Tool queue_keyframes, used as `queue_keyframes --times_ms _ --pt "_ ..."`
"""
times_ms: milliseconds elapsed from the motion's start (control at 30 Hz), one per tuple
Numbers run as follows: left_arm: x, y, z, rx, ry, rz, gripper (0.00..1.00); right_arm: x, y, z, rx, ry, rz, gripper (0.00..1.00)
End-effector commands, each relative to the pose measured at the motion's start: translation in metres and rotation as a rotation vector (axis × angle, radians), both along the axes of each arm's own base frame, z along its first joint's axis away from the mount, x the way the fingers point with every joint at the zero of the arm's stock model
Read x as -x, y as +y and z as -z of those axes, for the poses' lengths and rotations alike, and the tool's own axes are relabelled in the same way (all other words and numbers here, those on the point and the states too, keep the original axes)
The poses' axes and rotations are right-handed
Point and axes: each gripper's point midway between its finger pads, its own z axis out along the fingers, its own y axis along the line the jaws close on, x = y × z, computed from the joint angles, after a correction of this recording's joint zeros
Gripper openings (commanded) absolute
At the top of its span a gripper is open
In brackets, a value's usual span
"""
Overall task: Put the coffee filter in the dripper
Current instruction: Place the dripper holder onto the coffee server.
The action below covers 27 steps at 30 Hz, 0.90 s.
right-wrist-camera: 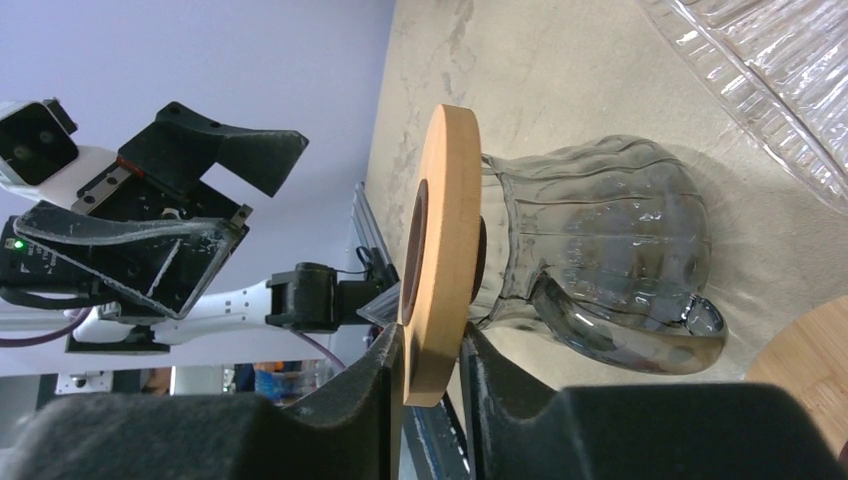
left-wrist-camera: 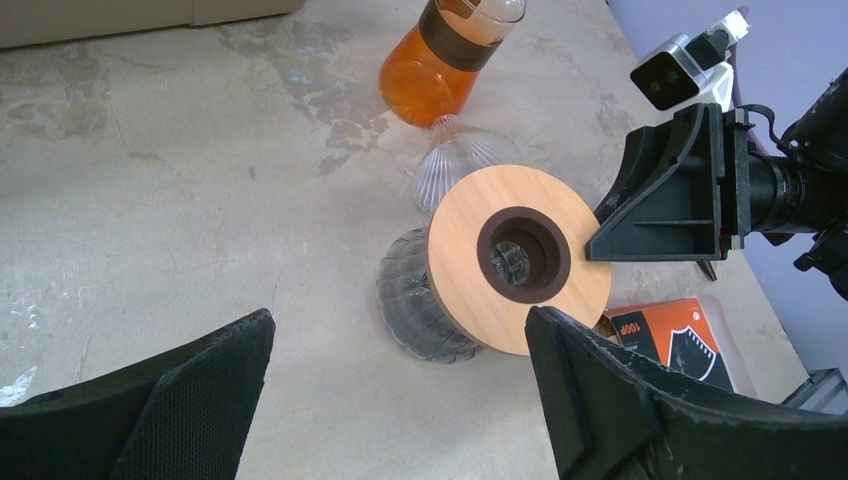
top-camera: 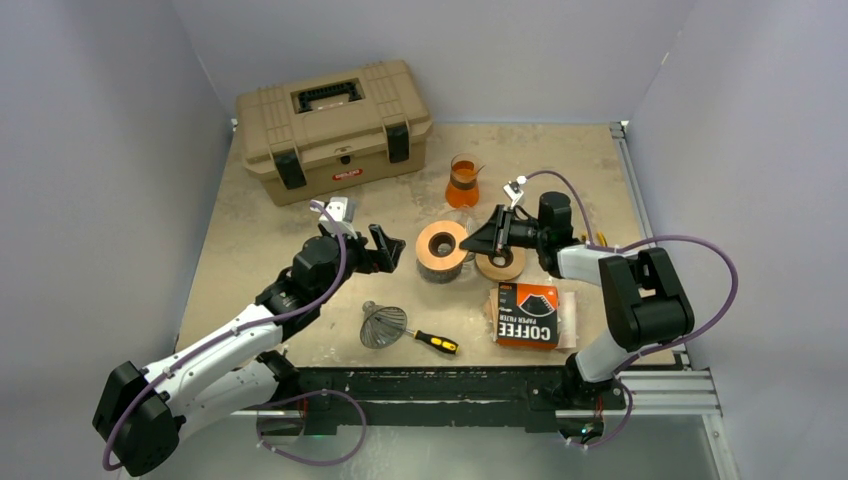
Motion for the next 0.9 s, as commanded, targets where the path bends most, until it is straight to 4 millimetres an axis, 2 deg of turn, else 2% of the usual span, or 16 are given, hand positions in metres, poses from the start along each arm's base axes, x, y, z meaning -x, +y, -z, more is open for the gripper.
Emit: queue_keyframes --times_ms 0,267,467,633,867 --pt "-0.001 0.0 -0.018 0.022 -0.039 -0.003 0.96 -0.011 0.0 -0.005 0.022 -0.068 0.003 0.33" --pt "0.0 0.001 -0.019 0.023 -0.04 -0.004 0.96 -0.015 -0.002 -0.002 0.059 -0.079 0.013 0.44" --pt "0.0 0.004 -0.019 0.009 -0.044 -0.016 0.96 -0.03 -0.015 0.004 0.219 -0.152 0.078 0.52" --pt "0.0 0.005 -0.018 0.002 -0.042 -0.018 0.96 -0.036 -0.024 0.008 0.309 -0.18 0.097 0.59" --pt "0.0 0.005 -0.017 0.001 -0.04 -0.016 0.96 -0.034 -0.023 0.017 0.32 -0.159 0.073 0.57"
